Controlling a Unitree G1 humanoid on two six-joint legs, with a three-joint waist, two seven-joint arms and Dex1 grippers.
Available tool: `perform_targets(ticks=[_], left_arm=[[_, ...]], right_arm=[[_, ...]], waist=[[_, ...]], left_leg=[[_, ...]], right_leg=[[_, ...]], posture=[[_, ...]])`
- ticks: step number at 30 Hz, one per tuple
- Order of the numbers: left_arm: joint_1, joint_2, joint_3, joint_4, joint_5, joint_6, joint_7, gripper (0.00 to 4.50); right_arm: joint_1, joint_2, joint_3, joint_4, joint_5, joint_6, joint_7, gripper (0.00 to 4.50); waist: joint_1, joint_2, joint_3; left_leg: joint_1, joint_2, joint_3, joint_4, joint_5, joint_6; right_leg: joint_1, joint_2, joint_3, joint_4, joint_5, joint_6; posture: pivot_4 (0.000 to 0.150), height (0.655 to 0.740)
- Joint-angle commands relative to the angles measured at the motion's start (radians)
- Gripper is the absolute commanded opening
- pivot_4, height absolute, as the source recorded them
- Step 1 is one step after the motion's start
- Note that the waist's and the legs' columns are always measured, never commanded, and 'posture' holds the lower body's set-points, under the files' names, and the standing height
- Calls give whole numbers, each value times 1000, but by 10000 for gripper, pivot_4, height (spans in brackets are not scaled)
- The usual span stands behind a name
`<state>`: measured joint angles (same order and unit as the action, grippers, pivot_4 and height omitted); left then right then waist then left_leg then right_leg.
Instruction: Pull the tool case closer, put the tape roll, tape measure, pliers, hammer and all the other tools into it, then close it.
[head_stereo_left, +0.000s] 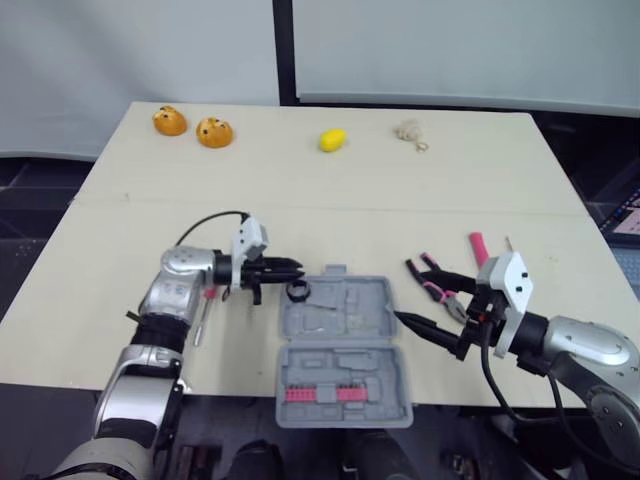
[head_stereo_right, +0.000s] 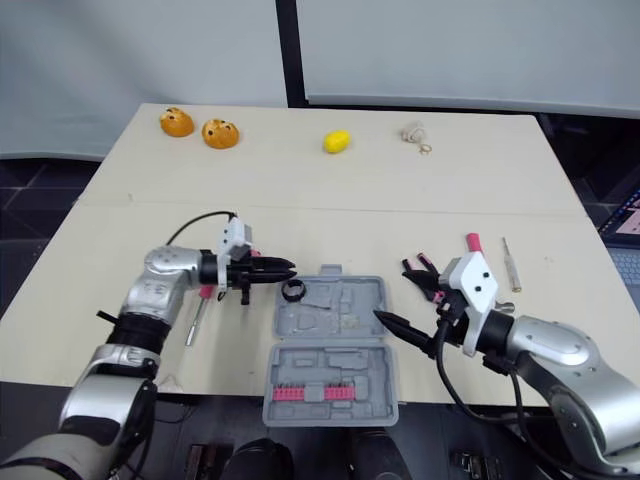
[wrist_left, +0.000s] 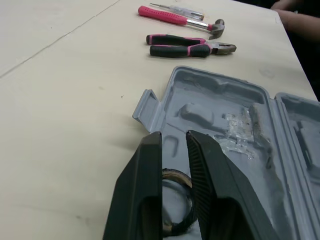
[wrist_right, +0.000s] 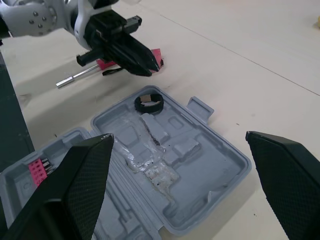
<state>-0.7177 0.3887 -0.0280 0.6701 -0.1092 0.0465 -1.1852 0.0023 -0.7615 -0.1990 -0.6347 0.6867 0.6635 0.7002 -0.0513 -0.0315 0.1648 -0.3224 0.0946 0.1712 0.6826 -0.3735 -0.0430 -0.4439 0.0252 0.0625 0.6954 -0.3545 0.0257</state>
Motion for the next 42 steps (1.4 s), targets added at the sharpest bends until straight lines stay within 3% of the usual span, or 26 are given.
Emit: perform_targets(ticks=[1, 17, 23, 29, 31, 34, 39, 40, 42], left_arm=[[-20, -10, -14, 35, 11, -66, 25, 7173], [-37, -9, -80, 174, 69, -219, 32, 7173], [-29, 23, -159, 268, 192, -351, 100, 7173], [-29, 24, -141, 253, 145, -363, 57, 7173], [-21, 31, -87, 173, 71, -319, 41, 7173], [65, 82, 22, -111, -105, -138, 2, 16375], [385, 239, 198, -569, -243, 121, 82, 41914], [453, 261, 240, -632, -263, 160, 108, 44585], [556, 287, 309, -720, -303, 231, 153, 44585]], right_arm=[[-8, -15, 0, -16, 21, 3, 28, 45000], [11, -20, -13, -38, 30, 22, 23, 45000], [12, -29, -16, -38, 33, 26, 22, 45000], [14, -36, -23, -39, 36, 30, 27, 45000], [12, -42, -24, -36, 36, 30, 31, 45000], [9, -60, -35, -16, 37, 28, 48, 45000], [24, -144, -120, 105, 18, 6, 139, 45000], [31, -163, -137, 137, 7, -4, 163, 45000], [44, -191, -161, 188, -8, -23, 200, 45000]], waist=[[-5, 0, 0], [-4, 0, 0], [-4, 0, 0], [-7, 0, -1], [-8, 0, -1], [-13, 0, 0], [-29, 1, -1], [-33, 1, -1], [-31, 0, -1]], left_leg=[[0, 0, 0, 0, 0, 0], [0, 1, 0, 0, 0, 0], [1, 1, 0, 0, 0, 0], [2, 1, 1, -1, 0, 0], [2, 1, 1, -1, 0, 0], [1, 2, 1, -1, 0, 0], [1, 3, 0, -2, 0, 0], [2, 3, 0, -2, 0, 0], [2, 3, -1, -3, 0, 0]], right_leg=[[0, 0, 0, 0, 0, 0], [0, 1, 0, 0, 0, 0], [0, 1, 0, 0, 0, 0], [1, 1, 1, 1, 0, 0], [1, 1, 1, 1, 0, 0], [0, 1, 1, 1, 0, 0], [0, 0, 1, 1, 0, 0], [0, 0, 1, 0, 0, 0], [1, 0, 1, 0, 0, 0]], posture=[[1500, 7400], [1500, 7400], [1500, 7400], [1500, 7400], [1500, 7400], [1500, 7400], [1500, 7400], [1500, 7400], [1500, 7400]])
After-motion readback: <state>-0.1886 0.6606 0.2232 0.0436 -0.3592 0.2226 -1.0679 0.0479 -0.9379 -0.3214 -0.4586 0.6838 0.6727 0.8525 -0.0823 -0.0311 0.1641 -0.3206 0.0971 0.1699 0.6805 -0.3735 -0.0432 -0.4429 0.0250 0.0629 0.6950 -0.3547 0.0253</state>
